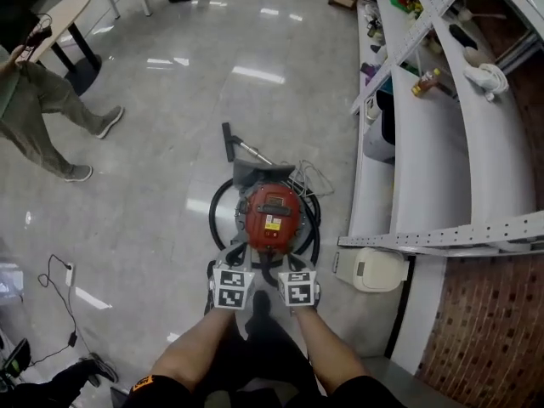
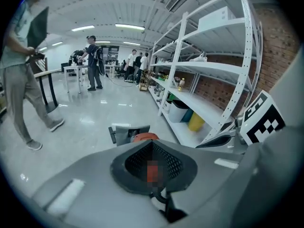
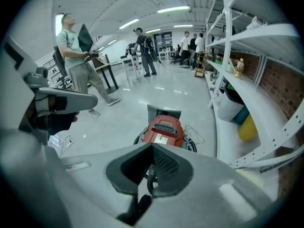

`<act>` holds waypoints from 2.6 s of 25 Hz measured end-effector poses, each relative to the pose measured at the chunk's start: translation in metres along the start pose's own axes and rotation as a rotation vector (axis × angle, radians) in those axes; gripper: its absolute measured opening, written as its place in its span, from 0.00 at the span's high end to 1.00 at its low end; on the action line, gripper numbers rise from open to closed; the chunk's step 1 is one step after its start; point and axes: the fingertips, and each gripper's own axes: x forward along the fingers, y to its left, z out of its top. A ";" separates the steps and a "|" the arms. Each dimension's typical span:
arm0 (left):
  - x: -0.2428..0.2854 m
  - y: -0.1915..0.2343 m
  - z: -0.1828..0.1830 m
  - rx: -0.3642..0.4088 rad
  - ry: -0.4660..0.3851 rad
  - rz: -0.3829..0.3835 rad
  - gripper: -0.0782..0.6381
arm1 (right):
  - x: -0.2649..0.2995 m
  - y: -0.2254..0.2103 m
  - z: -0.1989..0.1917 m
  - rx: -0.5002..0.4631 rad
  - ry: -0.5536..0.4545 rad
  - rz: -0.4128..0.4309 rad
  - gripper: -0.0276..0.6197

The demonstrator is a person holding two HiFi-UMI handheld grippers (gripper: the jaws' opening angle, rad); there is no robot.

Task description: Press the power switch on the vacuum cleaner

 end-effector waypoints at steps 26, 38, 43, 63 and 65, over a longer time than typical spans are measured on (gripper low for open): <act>-0.153 -0.051 0.090 -0.006 -0.324 0.073 0.87 | -0.201 0.031 0.122 -0.084 -0.513 0.110 0.97; -0.205 -0.087 0.108 0.098 -0.416 -0.021 0.87 | -0.268 0.042 0.123 -0.095 -0.638 0.083 0.97; -0.237 -0.079 0.089 0.110 -0.429 -0.033 0.87 | -0.279 0.058 0.104 -0.077 -0.626 0.062 0.97; -0.371 -0.060 -0.006 0.138 -0.484 -0.098 0.87 | -0.355 0.189 -0.005 -0.011 -0.671 0.014 0.97; -0.385 -0.059 -0.014 0.134 -0.488 -0.103 0.87 | -0.363 0.198 -0.015 -0.010 -0.666 0.003 0.97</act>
